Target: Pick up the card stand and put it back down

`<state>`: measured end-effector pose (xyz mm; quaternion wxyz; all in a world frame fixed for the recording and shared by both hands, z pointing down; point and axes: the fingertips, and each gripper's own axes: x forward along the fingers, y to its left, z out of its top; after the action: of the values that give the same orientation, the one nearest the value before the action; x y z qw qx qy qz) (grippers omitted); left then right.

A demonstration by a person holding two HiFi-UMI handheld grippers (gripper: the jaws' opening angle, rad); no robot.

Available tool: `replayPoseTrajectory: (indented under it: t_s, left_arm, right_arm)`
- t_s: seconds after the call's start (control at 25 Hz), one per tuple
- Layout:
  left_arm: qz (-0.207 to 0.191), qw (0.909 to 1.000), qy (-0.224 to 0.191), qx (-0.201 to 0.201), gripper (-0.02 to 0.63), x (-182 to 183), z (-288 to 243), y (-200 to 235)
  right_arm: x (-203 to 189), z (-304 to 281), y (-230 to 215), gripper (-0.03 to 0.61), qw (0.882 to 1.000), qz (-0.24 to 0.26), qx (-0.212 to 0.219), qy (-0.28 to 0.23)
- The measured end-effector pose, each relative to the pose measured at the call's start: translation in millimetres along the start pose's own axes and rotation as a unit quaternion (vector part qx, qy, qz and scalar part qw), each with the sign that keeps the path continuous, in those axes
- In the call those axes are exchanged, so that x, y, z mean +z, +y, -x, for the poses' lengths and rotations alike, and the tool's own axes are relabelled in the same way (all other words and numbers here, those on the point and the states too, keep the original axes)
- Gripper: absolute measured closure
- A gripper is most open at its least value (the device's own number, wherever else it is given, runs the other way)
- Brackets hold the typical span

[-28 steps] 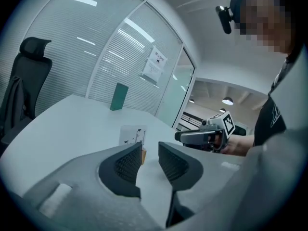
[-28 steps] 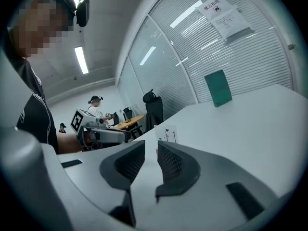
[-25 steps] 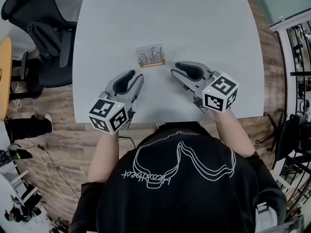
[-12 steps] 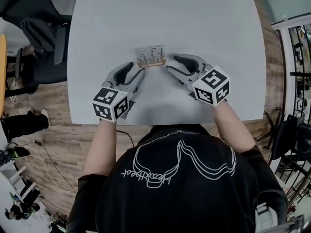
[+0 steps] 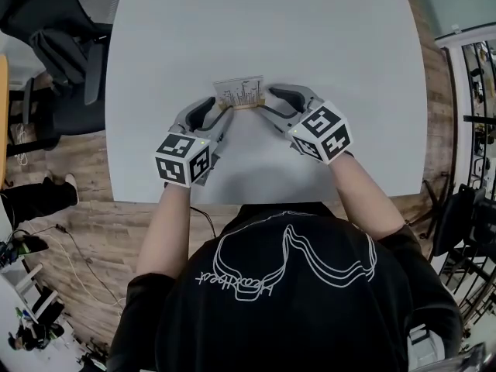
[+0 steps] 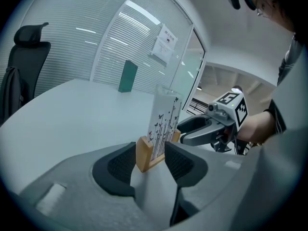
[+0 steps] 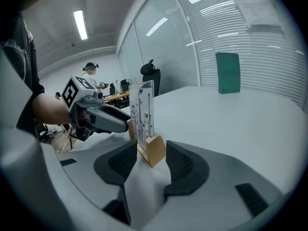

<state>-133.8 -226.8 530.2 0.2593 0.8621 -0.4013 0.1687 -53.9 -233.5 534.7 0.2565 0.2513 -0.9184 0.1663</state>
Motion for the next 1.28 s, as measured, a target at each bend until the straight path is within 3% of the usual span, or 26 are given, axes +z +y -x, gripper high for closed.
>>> replayPoseTrajectory:
  t_s: [0.64,0.8,1.28]
  left_arm:
    - [0.025,0.9995,0.017,0.003,0.448,-11,-11,7]
    - [0.032,0.9993,0.019,0.009,0.486,-11,-11,8]
    - [0.037,0.9989,0.019,0.020,0.491,-10,-12,10]
  right_arm:
    - [-1,-13,-4,0.451,1.000,0.009,-0.016,0.008]
    - [-1,-12,-5,0.454,1.000,0.004,-0.023,0.004]
    - [-1,-13,-6,0.462,0.999,-0.012,-0.034,-0.006]
